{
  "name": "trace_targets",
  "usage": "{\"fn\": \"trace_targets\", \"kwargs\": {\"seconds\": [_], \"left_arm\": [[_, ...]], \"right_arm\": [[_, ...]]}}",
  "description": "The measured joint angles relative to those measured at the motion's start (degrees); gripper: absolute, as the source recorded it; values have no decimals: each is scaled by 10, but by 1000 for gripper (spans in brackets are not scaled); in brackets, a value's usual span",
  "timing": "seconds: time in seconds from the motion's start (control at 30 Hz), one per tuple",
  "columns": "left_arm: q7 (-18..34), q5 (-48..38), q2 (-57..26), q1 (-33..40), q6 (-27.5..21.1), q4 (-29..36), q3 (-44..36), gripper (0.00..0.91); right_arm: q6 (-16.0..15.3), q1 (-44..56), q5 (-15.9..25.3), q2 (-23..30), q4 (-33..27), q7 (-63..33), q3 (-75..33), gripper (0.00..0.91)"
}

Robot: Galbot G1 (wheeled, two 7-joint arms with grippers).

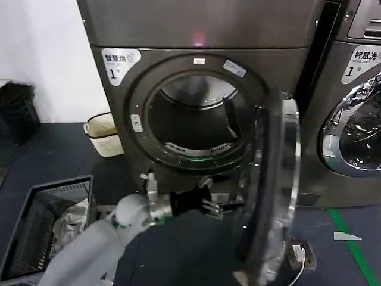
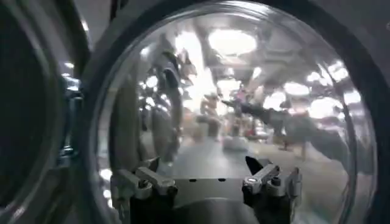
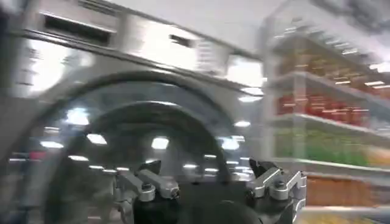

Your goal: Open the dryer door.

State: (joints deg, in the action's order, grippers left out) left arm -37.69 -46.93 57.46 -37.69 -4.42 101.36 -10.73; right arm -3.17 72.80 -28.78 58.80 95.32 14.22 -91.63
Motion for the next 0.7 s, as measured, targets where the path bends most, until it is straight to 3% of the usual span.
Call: {"fn": "trace_targets", "kwargs": {"seconds": [0.4, 0.7], "left_arm": [[24, 33, 92, 86, 21, -71, -109, 907], [53, 47, 164, 142, 35, -145, -155, 907]], "right_arm": [[-36, 46, 38, 17, 29, -98, -118, 907], [-65, 66, 40, 21, 48, -92, -162, 907]]}}
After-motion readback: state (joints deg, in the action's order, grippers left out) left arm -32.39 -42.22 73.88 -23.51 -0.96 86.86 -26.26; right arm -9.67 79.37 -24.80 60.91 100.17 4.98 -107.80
